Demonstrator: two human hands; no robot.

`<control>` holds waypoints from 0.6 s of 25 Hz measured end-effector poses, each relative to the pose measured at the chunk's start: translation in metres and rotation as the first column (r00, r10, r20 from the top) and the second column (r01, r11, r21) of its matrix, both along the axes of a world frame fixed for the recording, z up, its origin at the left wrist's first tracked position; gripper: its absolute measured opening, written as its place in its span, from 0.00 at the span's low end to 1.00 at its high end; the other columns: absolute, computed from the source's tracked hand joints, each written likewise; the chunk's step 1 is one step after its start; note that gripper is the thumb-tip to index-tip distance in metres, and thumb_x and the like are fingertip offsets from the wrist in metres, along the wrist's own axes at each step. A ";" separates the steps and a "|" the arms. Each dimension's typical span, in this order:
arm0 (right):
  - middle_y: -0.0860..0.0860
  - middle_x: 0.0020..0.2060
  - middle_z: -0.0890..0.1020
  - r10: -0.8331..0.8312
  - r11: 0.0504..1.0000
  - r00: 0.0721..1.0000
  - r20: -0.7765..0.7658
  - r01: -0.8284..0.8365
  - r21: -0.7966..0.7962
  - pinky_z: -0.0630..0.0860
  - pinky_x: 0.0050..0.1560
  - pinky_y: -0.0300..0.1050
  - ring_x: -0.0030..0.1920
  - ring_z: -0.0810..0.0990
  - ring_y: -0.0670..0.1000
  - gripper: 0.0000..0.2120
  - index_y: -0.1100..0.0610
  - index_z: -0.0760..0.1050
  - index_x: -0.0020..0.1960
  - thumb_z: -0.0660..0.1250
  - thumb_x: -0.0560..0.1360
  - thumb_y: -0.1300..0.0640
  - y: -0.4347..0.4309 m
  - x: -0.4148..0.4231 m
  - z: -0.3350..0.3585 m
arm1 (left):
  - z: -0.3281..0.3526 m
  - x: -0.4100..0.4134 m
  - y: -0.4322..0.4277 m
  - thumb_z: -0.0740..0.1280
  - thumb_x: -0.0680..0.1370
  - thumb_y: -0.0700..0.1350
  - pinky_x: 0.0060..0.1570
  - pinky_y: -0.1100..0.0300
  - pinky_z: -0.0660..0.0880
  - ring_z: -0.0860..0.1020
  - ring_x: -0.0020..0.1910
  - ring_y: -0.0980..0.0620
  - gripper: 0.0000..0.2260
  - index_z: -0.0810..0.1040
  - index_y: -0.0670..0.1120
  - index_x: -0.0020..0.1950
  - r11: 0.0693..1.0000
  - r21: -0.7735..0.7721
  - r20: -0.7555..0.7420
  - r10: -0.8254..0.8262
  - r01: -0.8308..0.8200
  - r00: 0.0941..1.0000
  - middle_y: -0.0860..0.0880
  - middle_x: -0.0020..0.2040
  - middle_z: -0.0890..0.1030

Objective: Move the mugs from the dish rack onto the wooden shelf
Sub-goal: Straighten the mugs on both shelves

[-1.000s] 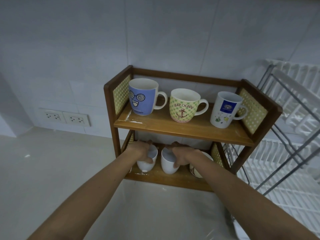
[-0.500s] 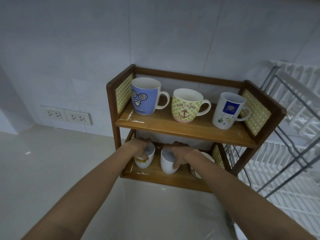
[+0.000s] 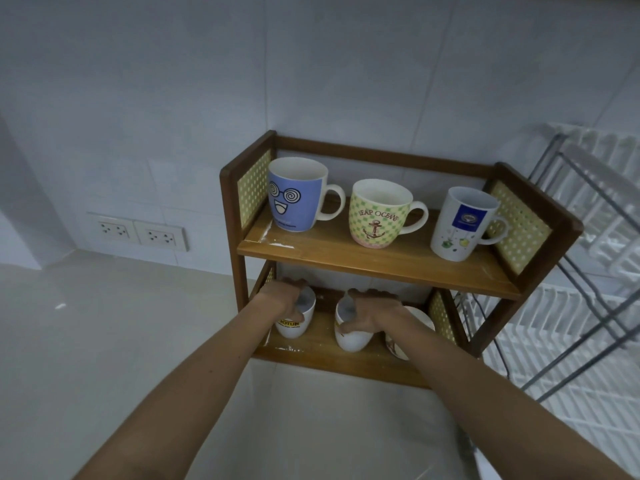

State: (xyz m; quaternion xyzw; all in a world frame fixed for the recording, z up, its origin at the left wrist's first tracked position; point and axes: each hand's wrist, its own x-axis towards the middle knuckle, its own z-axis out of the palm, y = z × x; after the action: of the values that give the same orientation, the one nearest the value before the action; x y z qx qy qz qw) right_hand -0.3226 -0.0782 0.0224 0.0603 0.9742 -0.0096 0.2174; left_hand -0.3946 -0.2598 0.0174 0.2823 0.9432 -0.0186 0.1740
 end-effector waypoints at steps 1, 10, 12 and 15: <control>0.55 0.68 0.70 0.037 0.998 0.999 -0.005 -0.037 -0.045 0.73 0.58 0.51 0.64 0.72 0.58 0.40 0.49 0.56 0.75 0.70 0.69 0.40 0.001 0.000 0.000 | 0.000 -0.001 -0.002 0.70 0.73 0.54 0.65 0.49 0.73 0.71 0.69 0.42 0.36 0.58 0.51 0.77 1.000 0.006 0.005 0.007 -0.007 1.000 0.43 0.72 0.69; 0.52 0.63 0.70 0.321 0.917 0.944 -0.080 -0.331 -0.221 0.75 0.57 0.54 0.59 0.71 0.55 0.29 0.47 0.66 0.61 0.69 0.67 0.70 0.015 0.002 -0.004 | -0.004 -0.005 -0.005 0.71 0.73 0.54 0.67 0.52 0.69 0.66 0.72 0.43 0.37 0.56 0.53 0.77 0.999 0.035 0.023 0.010 -0.011 1.000 0.44 0.75 0.65; 0.52 0.63 0.70 0.359 0.905 0.929 -0.087 -0.369 -0.213 0.74 0.57 0.51 0.60 0.71 0.55 0.30 0.48 0.66 0.62 0.71 0.67 0.69 0.018 0.001 -0.004 | -0.005 -0.005 -0.005 0.71 0.73 0.54 0.67 0.52 0.69 0.66 0.72 0.43 0.37 0.56 0.53 0.77 0.999 0.032 0.023 0.008 -0.009 1.000 0.44 0.75 0.65; 0.51 0.66 0.69 0.335 0.905 0.940 -0.064 -0.340 -0.256 0.72 0.61 0.51 0.64 0.69 0.55 0.33 0.48 0.64 0.66 0.71 0.68 0.68 0.021 0.002 -0.004 | -0.004 -0.006 -0.004 0.70 0.73 0.55 0.67 0.51 0.69 0.66 0.72 0.43 0.37 0.55 0.54 0.78 0.999 0.031 0.045 0.015 -0.017 0.999 0.45 0.76 0.64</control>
State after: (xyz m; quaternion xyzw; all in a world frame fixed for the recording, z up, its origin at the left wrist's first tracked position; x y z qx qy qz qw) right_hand -0.3205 -0.0571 0.0180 -0.1387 0.9619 -0.1019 0.2127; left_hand -0.4008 -0.2642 0.0130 0.2777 0.9416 0.0040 0.1905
